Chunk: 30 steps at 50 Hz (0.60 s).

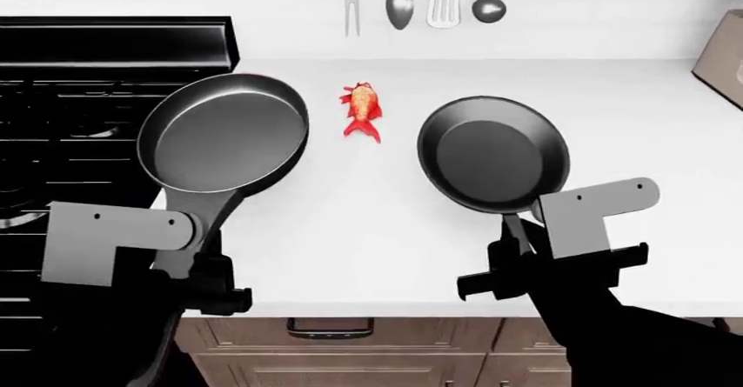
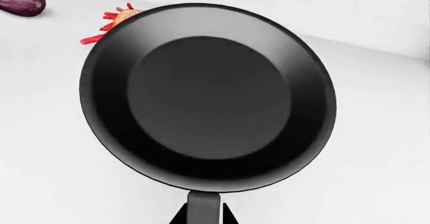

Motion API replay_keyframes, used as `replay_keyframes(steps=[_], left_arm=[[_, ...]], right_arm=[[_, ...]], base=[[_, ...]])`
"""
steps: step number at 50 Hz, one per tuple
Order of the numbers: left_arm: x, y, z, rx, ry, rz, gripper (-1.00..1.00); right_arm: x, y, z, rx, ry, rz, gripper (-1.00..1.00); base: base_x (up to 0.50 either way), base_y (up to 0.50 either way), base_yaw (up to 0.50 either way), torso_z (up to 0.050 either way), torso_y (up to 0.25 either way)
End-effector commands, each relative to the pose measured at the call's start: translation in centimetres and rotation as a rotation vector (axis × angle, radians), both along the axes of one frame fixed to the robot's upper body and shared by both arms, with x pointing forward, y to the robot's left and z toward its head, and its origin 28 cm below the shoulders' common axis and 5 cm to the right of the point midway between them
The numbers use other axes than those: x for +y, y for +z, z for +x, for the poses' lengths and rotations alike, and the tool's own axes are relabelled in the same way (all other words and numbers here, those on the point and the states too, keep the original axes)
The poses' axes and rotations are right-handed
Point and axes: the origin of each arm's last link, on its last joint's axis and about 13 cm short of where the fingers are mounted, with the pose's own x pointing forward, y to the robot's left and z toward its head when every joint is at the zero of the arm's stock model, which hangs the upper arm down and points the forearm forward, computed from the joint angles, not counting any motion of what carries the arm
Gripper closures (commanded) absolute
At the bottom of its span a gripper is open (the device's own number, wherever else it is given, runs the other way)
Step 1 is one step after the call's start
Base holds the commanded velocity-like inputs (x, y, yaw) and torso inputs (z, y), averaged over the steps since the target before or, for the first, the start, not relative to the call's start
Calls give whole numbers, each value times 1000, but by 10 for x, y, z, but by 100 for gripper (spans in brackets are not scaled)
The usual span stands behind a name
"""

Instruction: Place both pans onto different burners. Then place the eggplant and the fish on different pans.

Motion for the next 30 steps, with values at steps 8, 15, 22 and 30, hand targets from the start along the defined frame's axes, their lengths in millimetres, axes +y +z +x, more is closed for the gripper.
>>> replay_keyframes(steps=[8, 15, 22, 30], left_arm=[[3, 7, 3, -57, 28, -2, 100], [4, 7, 3, -57, 27, -2, 100], [3, 8, 3, -54, 21, -15, 100], [4, 8, 6, -56, 24, -14, 100]], right_arm=[[-3, 8, 2, -105, -38, -34, 100], [-3, 9, 1, -110, -40, -39, 100], [-4, 10, 1, -117, -40, -46, 100], [-4, 10, 1, -116, -37, -37, 100]], base=[[0, 437, 0, 0, 4], [0, 500, 0, 1, 3], [0, 500, 0, 1, 3], [0, 500, 0, 1, 4]])
